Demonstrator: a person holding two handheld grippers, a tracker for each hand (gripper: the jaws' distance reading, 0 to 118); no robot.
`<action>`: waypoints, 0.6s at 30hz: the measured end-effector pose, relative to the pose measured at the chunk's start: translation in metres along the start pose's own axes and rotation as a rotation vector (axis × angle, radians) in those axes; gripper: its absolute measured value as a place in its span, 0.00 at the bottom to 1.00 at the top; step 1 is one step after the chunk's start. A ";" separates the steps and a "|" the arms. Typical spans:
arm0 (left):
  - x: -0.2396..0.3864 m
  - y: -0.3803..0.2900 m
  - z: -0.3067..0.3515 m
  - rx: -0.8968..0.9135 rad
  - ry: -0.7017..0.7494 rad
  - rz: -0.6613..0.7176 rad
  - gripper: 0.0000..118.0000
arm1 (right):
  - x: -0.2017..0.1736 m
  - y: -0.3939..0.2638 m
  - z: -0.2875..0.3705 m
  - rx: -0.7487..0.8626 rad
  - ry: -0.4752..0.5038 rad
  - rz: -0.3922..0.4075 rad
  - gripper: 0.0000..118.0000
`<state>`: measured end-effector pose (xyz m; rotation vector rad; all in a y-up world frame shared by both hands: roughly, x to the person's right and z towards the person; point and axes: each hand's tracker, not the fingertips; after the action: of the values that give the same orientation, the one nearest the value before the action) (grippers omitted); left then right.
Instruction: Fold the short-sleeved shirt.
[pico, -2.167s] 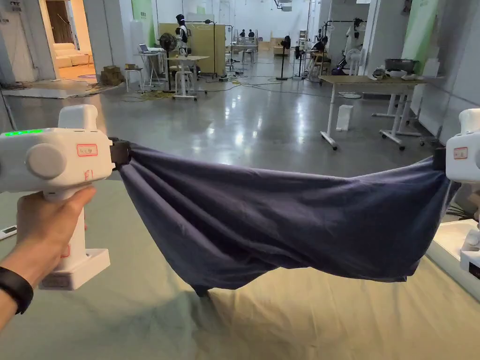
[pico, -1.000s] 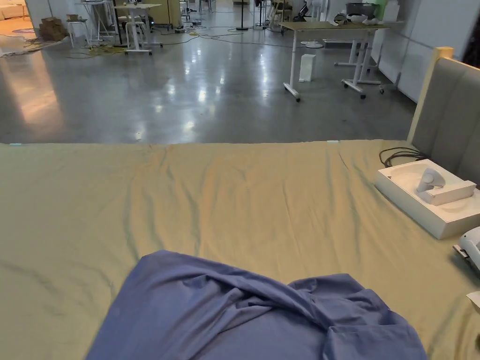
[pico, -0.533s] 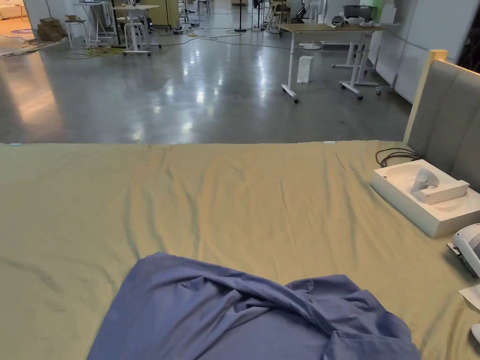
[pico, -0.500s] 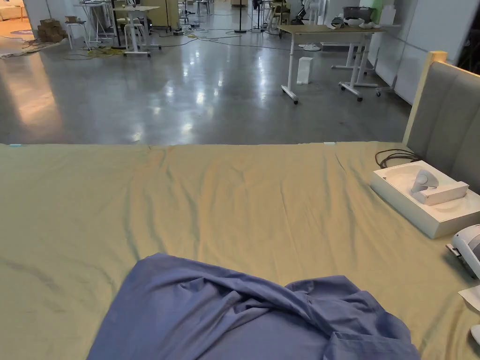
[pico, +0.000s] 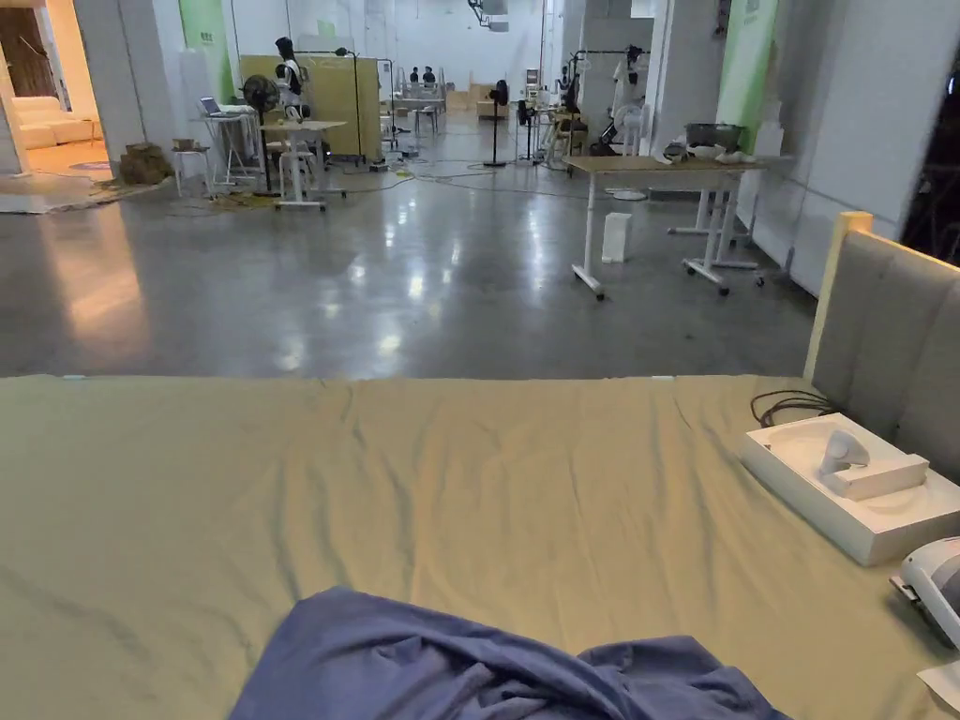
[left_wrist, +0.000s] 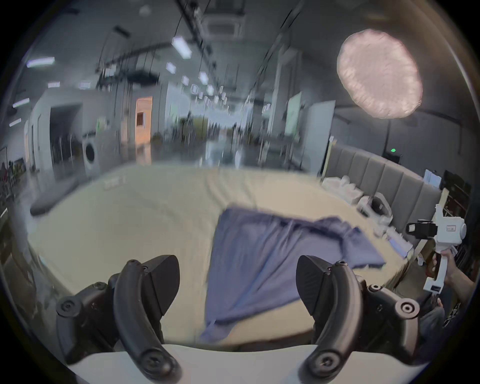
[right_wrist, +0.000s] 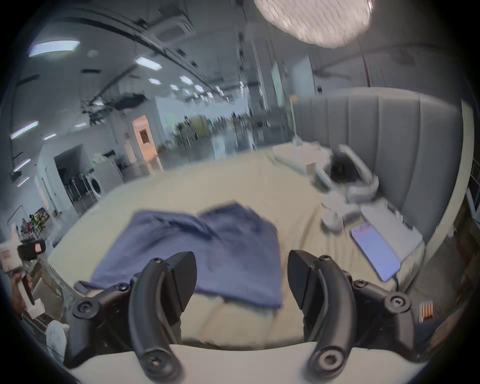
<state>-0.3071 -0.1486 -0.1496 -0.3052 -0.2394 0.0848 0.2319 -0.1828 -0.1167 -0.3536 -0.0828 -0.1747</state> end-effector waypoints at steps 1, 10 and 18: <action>0.012 0.014 0.010 0.051 0.008 -0.006 0.82 | -0.011 0.011 0.010 0.052 0.017 0.005 0.85; 0.063 0.056 0.044 0.233 -0.002 -0.038 0.82 | -0.086 0.069 0.061 0.220 0.055 0.143 0.97; 0.079 0.055 0.051 0.208 0.028 -0.106 0.74 | -0.095 0.076 0.078 0.223 0.056 0.167 0.67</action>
<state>-0.2458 -0.0724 -0.1020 -0.0868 -0.2165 0.0009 0.1486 -0.0702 -0.0801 -0.1318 -0.0167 -0.0098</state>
